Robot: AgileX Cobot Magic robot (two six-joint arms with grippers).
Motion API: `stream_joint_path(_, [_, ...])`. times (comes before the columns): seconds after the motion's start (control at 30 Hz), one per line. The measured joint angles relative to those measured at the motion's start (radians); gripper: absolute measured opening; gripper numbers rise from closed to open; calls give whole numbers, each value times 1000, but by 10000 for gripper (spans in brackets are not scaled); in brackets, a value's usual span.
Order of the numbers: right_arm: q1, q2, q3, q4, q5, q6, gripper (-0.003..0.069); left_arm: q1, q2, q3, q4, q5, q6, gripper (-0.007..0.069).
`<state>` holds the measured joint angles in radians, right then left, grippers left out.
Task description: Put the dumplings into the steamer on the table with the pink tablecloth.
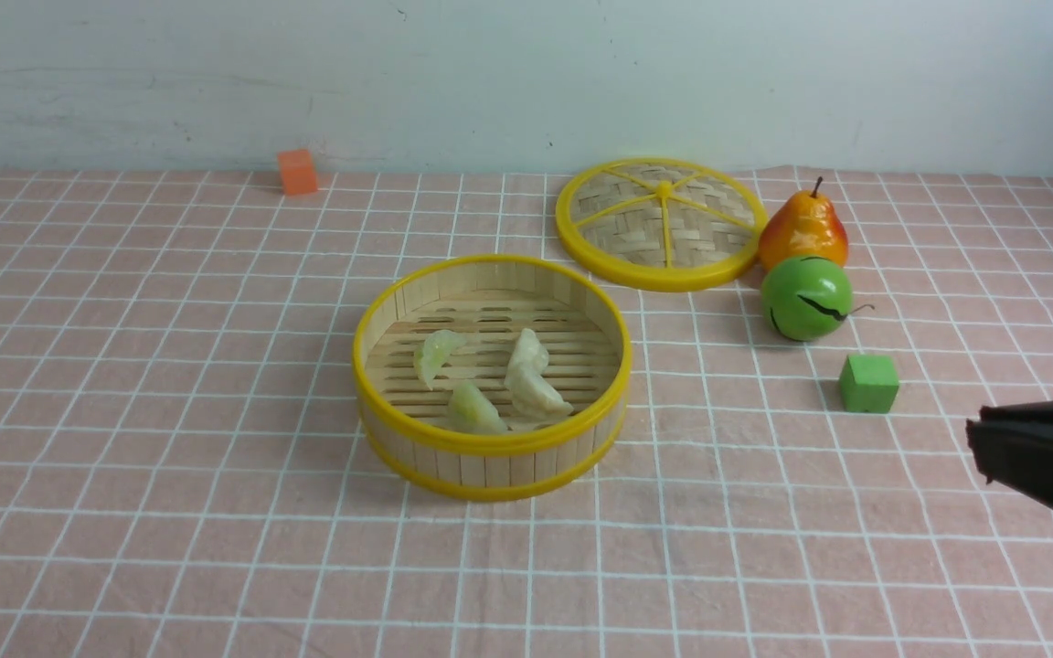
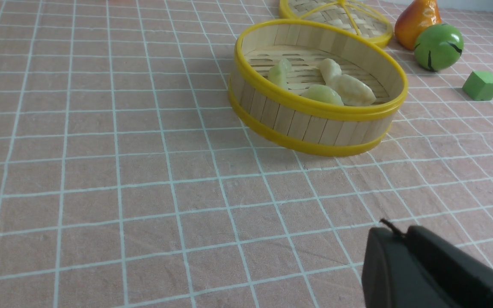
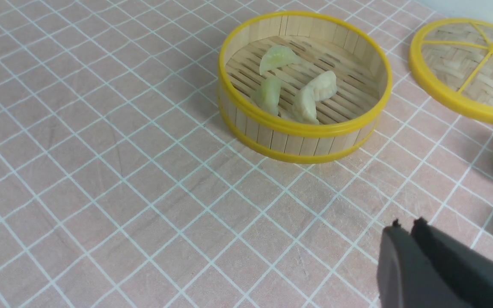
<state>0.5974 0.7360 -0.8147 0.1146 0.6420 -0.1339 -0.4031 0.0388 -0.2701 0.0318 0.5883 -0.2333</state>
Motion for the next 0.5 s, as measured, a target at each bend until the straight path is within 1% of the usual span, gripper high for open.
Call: stream_joint_path(0.5, [0,0,0,0,1,0,62,0,0,0,0,0,0,39])
